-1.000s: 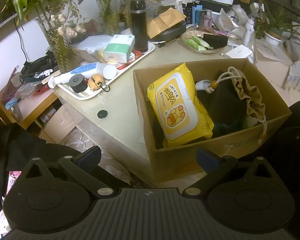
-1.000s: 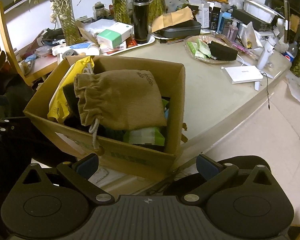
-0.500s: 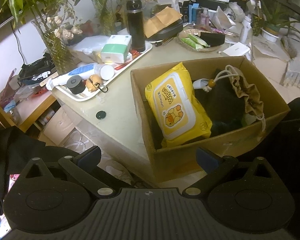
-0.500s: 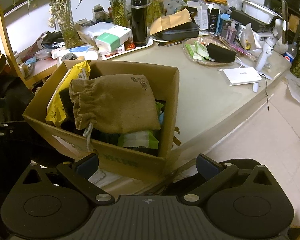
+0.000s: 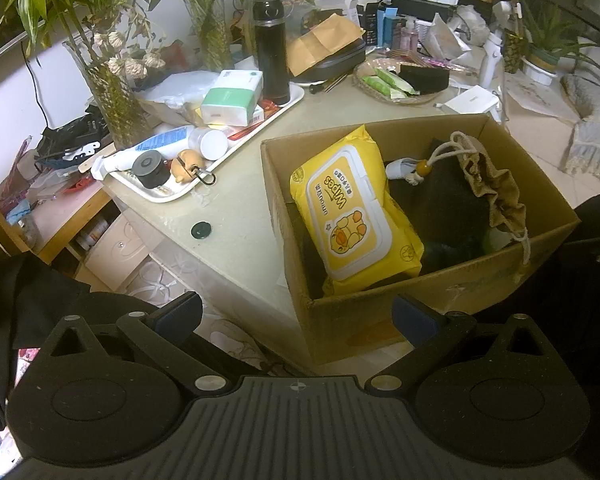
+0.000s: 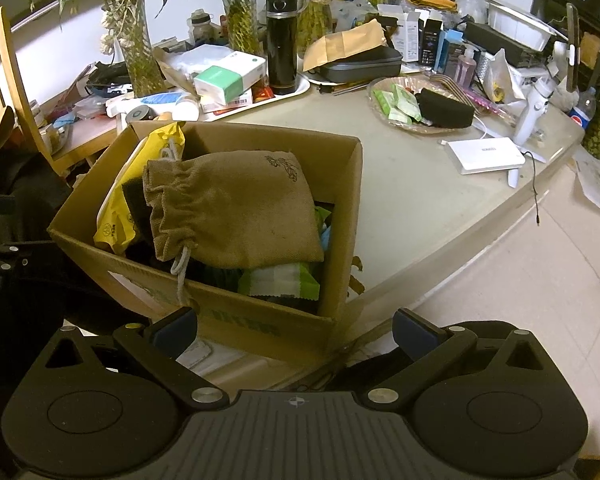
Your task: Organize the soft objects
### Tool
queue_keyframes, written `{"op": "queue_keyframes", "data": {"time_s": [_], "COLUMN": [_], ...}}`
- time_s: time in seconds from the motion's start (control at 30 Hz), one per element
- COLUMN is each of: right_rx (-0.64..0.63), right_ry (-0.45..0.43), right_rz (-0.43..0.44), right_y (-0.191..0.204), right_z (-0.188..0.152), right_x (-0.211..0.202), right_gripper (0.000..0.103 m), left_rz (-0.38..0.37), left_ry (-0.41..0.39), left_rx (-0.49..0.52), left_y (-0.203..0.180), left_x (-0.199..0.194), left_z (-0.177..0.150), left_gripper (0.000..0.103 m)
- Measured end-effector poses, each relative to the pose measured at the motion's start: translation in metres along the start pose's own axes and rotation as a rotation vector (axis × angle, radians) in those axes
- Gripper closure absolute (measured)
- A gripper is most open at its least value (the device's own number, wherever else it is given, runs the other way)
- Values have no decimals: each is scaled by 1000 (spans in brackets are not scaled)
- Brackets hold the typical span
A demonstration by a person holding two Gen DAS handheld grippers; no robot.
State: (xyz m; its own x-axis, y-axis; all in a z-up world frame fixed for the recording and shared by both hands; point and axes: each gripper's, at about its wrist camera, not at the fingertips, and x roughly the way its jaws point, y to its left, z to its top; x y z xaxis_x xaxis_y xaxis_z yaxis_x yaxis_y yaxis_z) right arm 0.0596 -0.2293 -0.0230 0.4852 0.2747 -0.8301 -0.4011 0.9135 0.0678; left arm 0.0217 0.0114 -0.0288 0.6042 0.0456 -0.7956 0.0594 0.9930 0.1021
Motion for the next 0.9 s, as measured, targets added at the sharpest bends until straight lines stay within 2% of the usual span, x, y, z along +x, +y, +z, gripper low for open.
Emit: {"op": "queue_keyframes", "data": {"time_s": [0.9], "right_rx": [-16], "right_ry": [-2], "right_rz": [-1], "right_y": [6], "right_z": [3], "right_x": [-1], "right_gripper": [0], "left_rz": [5], "left_ry": [-2], "left_rx": [-8], "left_y": [3], "left_x": [0], "left_z": [1], "left_gripper": [0]}}
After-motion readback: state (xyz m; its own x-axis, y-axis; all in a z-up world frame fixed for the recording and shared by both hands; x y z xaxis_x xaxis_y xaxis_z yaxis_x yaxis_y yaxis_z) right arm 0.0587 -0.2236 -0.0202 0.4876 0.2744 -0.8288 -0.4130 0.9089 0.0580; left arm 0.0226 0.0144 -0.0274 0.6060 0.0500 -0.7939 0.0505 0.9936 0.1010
